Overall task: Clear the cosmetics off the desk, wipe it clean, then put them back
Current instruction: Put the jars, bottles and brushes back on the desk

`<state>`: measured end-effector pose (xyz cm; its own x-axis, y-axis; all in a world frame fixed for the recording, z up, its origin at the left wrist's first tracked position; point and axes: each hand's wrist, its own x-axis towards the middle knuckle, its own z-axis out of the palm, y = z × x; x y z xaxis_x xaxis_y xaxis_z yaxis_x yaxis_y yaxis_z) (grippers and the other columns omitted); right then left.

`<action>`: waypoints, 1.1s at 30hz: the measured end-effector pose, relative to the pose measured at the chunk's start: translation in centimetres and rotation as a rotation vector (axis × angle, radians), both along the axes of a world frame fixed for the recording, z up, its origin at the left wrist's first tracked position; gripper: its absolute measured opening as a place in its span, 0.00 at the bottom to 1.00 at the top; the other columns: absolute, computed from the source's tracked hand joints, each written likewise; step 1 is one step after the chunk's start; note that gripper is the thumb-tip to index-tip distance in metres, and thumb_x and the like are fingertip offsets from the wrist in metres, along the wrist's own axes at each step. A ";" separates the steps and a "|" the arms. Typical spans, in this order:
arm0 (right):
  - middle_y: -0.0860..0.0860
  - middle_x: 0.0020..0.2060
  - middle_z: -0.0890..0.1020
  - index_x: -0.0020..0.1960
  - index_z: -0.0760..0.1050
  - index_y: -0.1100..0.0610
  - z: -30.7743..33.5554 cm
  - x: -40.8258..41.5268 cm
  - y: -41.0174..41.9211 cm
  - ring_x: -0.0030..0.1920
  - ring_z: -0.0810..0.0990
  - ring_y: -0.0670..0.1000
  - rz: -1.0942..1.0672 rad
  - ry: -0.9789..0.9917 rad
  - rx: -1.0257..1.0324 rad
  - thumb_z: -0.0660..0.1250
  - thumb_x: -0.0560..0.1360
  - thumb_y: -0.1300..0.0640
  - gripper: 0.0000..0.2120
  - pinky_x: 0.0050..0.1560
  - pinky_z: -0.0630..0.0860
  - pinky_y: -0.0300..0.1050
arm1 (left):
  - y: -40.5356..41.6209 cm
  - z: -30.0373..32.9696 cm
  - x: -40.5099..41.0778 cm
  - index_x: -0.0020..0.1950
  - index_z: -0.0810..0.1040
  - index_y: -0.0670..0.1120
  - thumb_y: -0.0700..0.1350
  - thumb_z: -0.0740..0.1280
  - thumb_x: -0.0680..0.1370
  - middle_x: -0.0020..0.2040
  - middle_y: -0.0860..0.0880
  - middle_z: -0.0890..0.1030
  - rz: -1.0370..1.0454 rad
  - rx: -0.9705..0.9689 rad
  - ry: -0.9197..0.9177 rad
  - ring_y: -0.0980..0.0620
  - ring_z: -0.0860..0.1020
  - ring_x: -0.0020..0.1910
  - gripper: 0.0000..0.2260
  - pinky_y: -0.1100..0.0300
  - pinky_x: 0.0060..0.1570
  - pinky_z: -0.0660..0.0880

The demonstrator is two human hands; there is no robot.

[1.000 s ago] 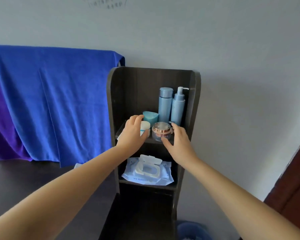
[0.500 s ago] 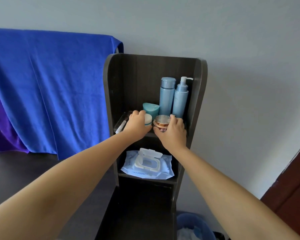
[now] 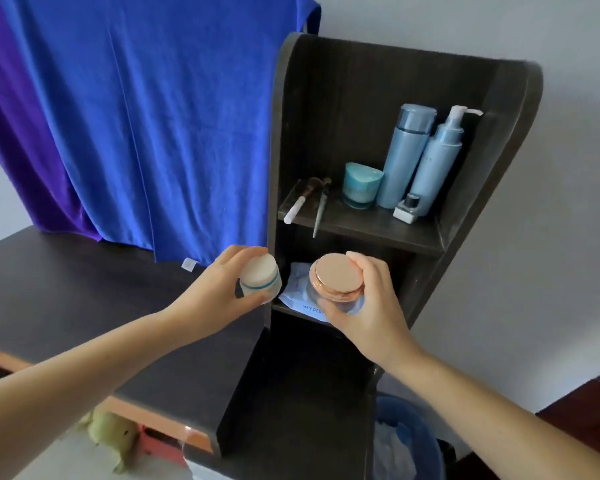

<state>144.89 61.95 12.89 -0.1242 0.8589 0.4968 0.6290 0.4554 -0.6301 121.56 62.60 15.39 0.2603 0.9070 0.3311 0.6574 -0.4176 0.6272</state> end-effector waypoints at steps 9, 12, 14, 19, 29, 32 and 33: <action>0.51 0.56 0.69 0.66 0.66 0.59 -11.4 -13.6 5.1 0.60 0.71 0.50 -0.037 0.052 -0.316 0.71 0.62 0.43 0.37 0.59 0.67 0.37 | 8.4 -11.6 -10.8 0.68 0.67 0.45 0.45 0.72 0.71 0.62 0.47 0.70 0.086 -0.191 0.050 0.49 0.71 0.58 0.27 0.62 0.55 0.67; 0.56 0.56 0.71 0.64 0.67 0.62 -14.7 -18.2 8.3 0.59 0.72 0.55 -0.157 0.091 -0.390 0.77 0.63 0.52 0.35 0.59 0.69 0.41 | 12.0 -15.0 -13.7 0.68 0.67 0.45 0.47 0.71 0.72 0.64 0.46 0.70 0.053 -0.245 0.085 0.48 0.69 0.63 0.26 0.61 0.60 0.66; 0.58 0.55 0.72 0.63 0.68 0.62 -16.7 -20.5 10.8 0.57 0.74 0.57 -0.267 0.104 -0.421 0.77 0.63 0.52 0.35 0.59 0.71 0.44 | 14.4 -16.8 -14.9 0.67 0.67 0.46 0.48 0.70 0.73 0.64 0.46 0.70 0.039 -0.272 0.101 0.47 0.68 0.63 0.25 0.59 0.61 0.66; 0.59 0.56 0.73 0.64 0.67 0.62 -20.0 -22.6 15.5 0.58 0.73 0.58 -0.505 0.089 -0.449 0.76 0.63 0.51 0.35 0.58 0.69 0.45 | 19.0 -20.6 -15.3 0.67 0.67 0.44 0.47 0.69 0.74 0.63 0.43 0.70 -0.022 -0.293 0.146 0.44 0.67 0.63 0.24 0.52 0.61 0.68; 0.60 0.61 0.69 0.68 0.62 0.64 -21.7 -22.2 16.6 0.61 0.72 0.59 -0.501 -0.040 -0.424 0.76 0.64 0.57 0.38 0.61 0.72 0.53 | 21.0 -23.2 -14.2 0.69 0.64 0.42 0.44 0.69 0.73 0.64 0.41 0.68 -0.092 -0.245 0.196 0.41 0.66 0.63 0.27 0.47 0.59 0.69; 0.60 0.67 0.65 0.71 0.58 0.63 -19.8 -22.1 16.0 0.67 0.68 0.58 -0.474 0.000 -0.406 0.75 0.67 0.54 0.41 0.64 0.70 0.51 | 20.5 -21.6 -14.4 0.72 0.61 0.43 0.46 0.72 0.70 0.66 0.42 0.67 -0.115 -0.219 0.207 0.42 0.65 0.65 0.34 0.50 0.63 0.65; 0.60 0.68 0.65 0.72 0.58 0.63 -18.7 -22.0 15.6 0.68 0.67 0.58 -0.443 0.012 -0.369 0.74 0.68 0.53 0.40 0.64 0.70 0.50 | 20.3 -20.6 -14.4 0.72 0.61 0.43 0.47 0.72 0.70 0.65 0.42 0.68 -0.122 -0.179 0.188 0.42 0.66 0.65 0.34 0.51 0.64 0.63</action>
